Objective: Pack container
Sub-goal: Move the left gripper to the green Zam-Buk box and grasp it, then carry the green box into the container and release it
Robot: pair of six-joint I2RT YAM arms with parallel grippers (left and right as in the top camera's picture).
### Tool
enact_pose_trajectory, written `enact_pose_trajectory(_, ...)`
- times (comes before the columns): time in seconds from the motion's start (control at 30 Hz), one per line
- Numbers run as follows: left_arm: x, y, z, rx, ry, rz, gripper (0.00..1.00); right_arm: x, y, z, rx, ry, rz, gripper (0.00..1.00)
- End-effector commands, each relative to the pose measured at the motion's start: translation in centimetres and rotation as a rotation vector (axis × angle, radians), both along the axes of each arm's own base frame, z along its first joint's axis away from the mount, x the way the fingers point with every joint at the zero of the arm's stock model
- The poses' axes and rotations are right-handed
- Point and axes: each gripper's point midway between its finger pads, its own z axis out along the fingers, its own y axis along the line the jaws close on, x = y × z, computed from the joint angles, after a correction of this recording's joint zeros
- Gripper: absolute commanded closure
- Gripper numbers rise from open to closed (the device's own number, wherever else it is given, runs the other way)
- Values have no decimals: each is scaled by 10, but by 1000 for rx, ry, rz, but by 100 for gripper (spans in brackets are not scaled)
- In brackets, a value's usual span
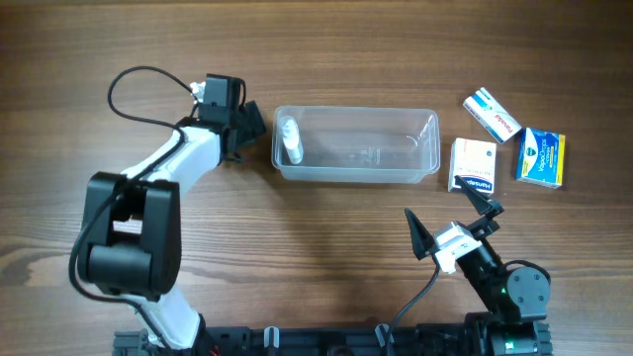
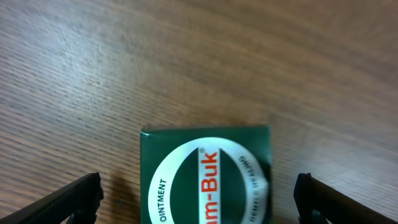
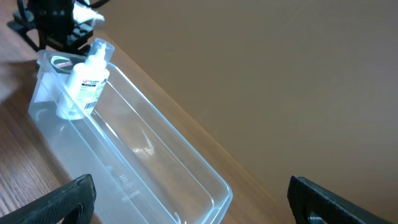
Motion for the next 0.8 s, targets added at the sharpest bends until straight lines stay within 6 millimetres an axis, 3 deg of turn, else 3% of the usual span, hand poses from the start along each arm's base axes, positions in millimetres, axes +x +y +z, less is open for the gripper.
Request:
enact_pose_trajectory(0.0, 4, -6, -2, -2, -1, -40, 2, 0, 1, 1, -5, -8, 4, 0)
enact_pose_trajectory(0.07, 4, -6, -2, 9, 0, -57, 3, 0, 1, 1, -5, -8, 4, 0)
enact_pose_trajectory(0.2, 5, -4, -2, 12, 0, -54, 20, 0, 1, 1, -5, -8, 4, 0)
enact_pose_trajectory(0.4, 3, -4, -3, 17, 9, -60, 20, 0, 1, 1, -5, -8, 4, 0)
enact_pose_trajectory(0.57, 1, -4, -4, 55, 21, -123, 31, 0, 1, 1, -5, -8, 4, 0)
enact_pose_trajectory(0.77, 0, -2, -4, 62, 25, -119, 34, 0, 1, 1, -5, -8, 4, 0)
